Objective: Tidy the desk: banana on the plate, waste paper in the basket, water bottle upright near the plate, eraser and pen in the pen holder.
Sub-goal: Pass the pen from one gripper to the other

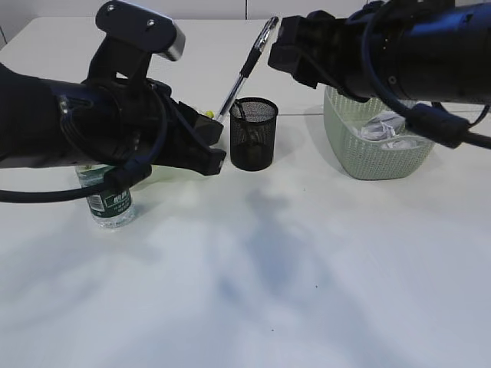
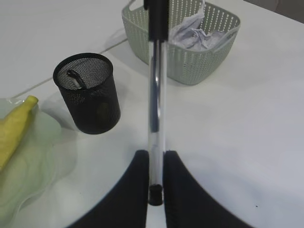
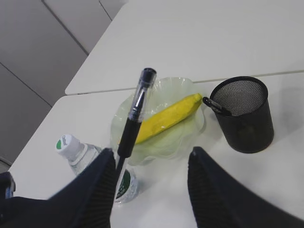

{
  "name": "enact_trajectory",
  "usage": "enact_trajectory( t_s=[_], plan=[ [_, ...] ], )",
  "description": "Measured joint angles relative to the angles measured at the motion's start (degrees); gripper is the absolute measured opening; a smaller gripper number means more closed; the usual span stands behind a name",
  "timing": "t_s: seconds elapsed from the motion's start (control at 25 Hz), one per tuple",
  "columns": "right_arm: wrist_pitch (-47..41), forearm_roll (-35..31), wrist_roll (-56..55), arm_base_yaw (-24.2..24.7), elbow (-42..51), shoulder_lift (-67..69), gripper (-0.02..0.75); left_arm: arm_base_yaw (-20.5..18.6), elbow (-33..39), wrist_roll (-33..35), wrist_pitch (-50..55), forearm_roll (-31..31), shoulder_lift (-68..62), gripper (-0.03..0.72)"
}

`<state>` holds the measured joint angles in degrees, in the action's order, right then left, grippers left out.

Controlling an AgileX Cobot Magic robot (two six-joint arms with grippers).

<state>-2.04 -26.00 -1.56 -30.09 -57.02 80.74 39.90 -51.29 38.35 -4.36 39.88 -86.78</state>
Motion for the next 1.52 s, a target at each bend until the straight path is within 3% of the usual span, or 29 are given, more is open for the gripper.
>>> enact_trajectory(
  t_s=[1.04,1.52],
  plan=[
    [0.37,-0.62,-1.56,-2.90,-2.75,2.96,0.374,0.00,0.10,0.00,-0.97,0.89,0.00,0.032],
    [4.47,-0.72,-2.05,-2.90,-3.10,5.68,0.374,0.00,0.10,0.00,-1.07,1.01,0.00,0.031]
  ],
)
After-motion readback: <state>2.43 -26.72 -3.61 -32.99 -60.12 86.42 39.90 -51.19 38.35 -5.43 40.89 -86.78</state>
